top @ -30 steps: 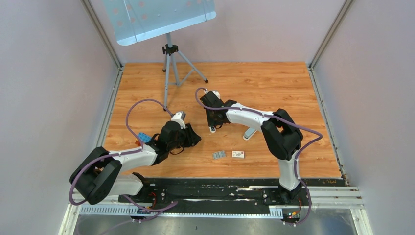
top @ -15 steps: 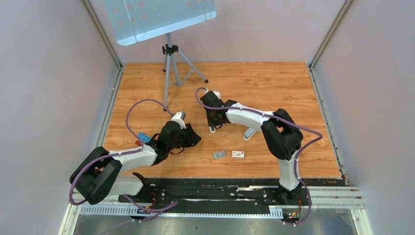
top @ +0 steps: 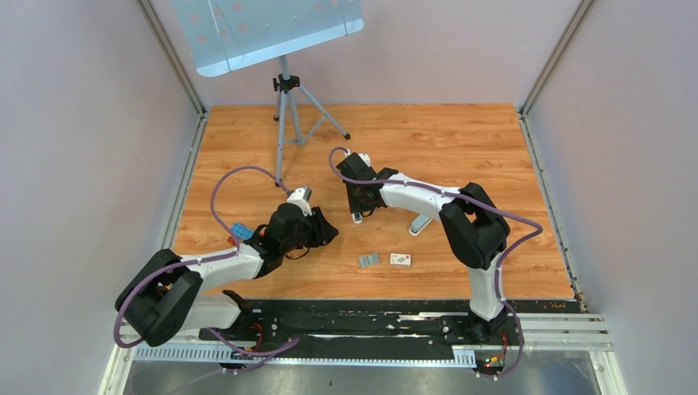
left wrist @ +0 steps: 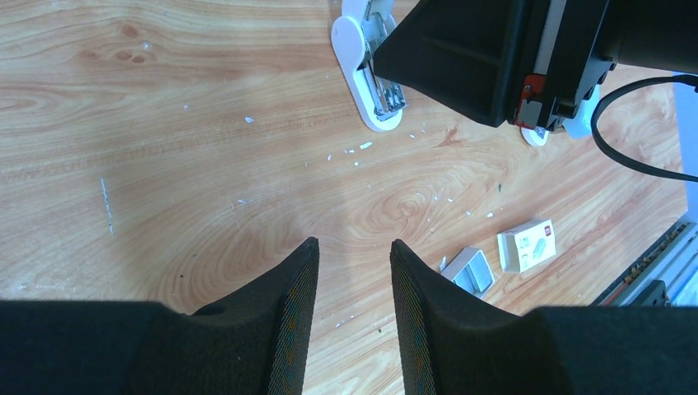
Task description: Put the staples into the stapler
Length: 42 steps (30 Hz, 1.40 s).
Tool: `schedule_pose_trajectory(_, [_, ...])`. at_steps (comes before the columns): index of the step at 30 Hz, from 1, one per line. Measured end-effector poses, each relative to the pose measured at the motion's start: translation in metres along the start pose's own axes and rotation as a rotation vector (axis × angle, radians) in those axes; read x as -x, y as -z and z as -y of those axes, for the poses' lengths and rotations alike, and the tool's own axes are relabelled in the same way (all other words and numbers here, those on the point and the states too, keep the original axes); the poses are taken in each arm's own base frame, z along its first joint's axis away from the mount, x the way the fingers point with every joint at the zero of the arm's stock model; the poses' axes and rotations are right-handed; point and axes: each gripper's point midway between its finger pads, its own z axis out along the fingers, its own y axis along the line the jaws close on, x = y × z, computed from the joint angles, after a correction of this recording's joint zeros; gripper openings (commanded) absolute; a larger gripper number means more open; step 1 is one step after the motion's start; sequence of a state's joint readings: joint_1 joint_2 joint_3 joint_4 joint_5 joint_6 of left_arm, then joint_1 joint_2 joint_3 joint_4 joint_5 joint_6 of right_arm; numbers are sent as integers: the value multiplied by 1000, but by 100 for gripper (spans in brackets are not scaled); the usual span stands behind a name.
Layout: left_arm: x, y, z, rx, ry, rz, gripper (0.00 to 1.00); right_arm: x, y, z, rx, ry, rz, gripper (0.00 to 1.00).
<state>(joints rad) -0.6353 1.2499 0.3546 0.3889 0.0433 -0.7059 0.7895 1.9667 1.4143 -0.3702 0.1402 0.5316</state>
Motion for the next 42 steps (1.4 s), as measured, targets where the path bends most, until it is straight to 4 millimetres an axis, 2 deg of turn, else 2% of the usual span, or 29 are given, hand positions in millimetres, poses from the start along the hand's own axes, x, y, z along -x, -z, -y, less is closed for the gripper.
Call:
schedule_pose_trajectory(15, [7, 4, 6, -20, -1, 24, 41, -5, 1, 1, -8, 2, -17, 23])
schedule_pose_trajectory(25, [10, 6, 8, -27, -1, 34, 41, -11, 4, 2, -17, 12, -38, 34])
schedule_pose_trajectory(34, [9, 4, 7, -20, -1, 26, 41, 6, 26, -1, 8, 19, 12, 41])
schedule_pose_trajectory(42, [9, 3, 7, -19, -1, 25, 41, 8, 26, 4, -4, 29, 17, 39])
